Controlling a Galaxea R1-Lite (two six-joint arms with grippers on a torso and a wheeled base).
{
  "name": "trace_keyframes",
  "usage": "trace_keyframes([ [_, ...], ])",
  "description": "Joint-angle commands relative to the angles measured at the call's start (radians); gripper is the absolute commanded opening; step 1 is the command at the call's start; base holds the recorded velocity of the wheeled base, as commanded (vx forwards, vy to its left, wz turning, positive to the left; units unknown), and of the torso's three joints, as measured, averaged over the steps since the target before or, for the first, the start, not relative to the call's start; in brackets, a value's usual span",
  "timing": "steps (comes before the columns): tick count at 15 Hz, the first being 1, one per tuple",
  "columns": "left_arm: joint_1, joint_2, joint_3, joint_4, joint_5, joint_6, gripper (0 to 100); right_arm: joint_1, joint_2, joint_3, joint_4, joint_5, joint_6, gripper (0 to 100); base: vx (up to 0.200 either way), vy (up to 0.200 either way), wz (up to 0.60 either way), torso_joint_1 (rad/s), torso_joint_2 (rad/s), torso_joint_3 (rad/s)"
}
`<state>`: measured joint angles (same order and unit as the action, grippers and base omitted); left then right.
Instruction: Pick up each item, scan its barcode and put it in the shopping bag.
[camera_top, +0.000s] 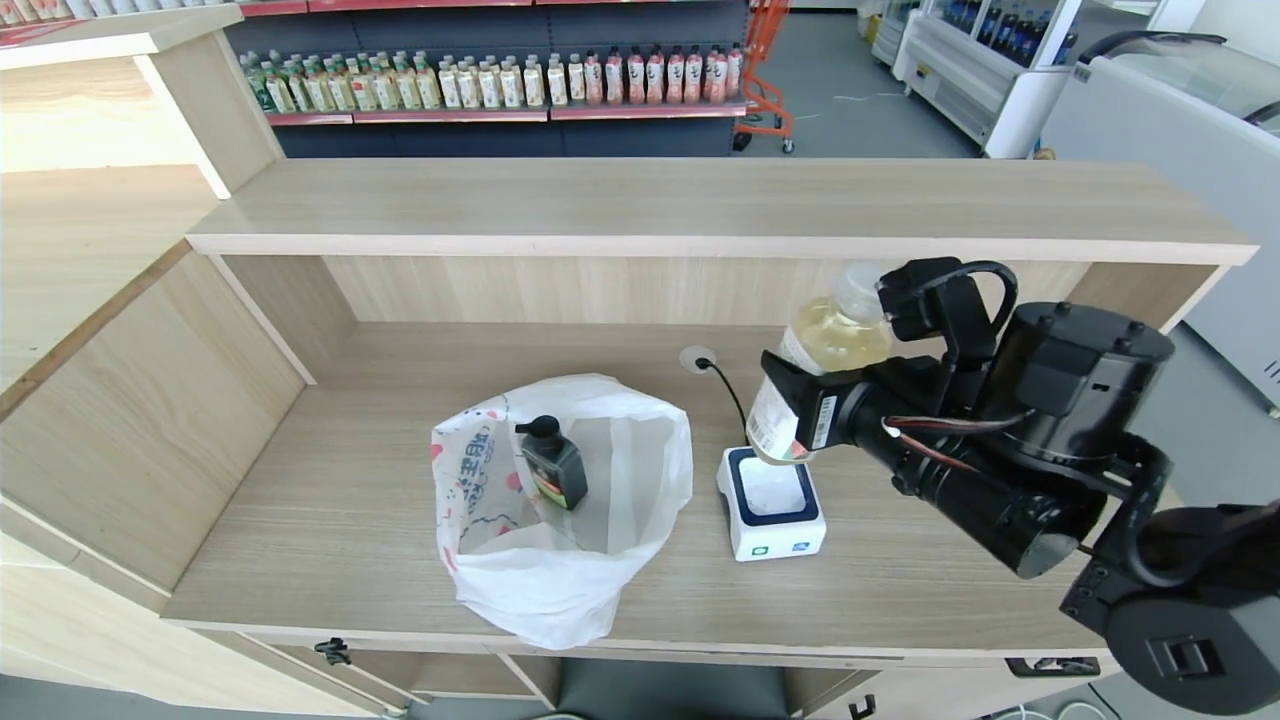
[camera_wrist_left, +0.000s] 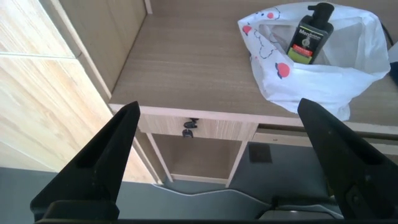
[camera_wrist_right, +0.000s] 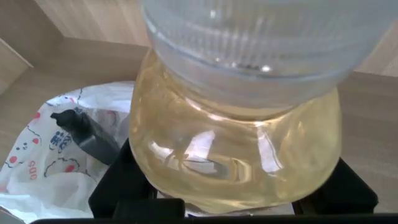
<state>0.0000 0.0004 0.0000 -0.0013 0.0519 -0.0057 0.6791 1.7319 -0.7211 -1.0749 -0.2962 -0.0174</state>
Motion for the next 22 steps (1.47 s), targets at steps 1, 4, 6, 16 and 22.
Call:
trace_keyframes([
  [1, 0.000, 0.000, 0.000, 0.000, 0.000, 0.000, 100, 0.042, 0.017, -0.003, -0.005, 0.008, 0.001, 0, 0.000, 0.200, 0.00, 0.012, 0.01, -0.002],
  [4, 0.000, 0.000, 0.000, 0.000, 0.000, 0.000, 100, 0.112, 0.018, 0.012, -0.010, 0.022, -0.004, 0, 0.000, 0.200, 0.00, 0.001, 0.00, 0.002],
  [6, 0.000, 0.000, 0.000, 0.000, 0.000, 0.000, 100, 0.143, 0.032, 0.022, -0.010, 0.022, -0.009, 0, 0.000, 0.100, 0.00, 0.004, 0.00, -0.001],
  [16, 0.000, 0.000, 0.000, 0.000, 0.000, 0.000, 100, 0.206, 0.209, 0.121, -0.292, 0.058, -0.191, 0, 0.000, 0.000, 0.00, 0.000, 0.00, 0.000],
  [22, 0.000, 0.000, 0.000, 0.000, 0.000, 0.000, 100, 0.195, 0.270, 0.253, -0.448, 0.103, -0.196, 0, 0.000, 0.000, 0.00, 0.000, 0.00, 0.000],
])
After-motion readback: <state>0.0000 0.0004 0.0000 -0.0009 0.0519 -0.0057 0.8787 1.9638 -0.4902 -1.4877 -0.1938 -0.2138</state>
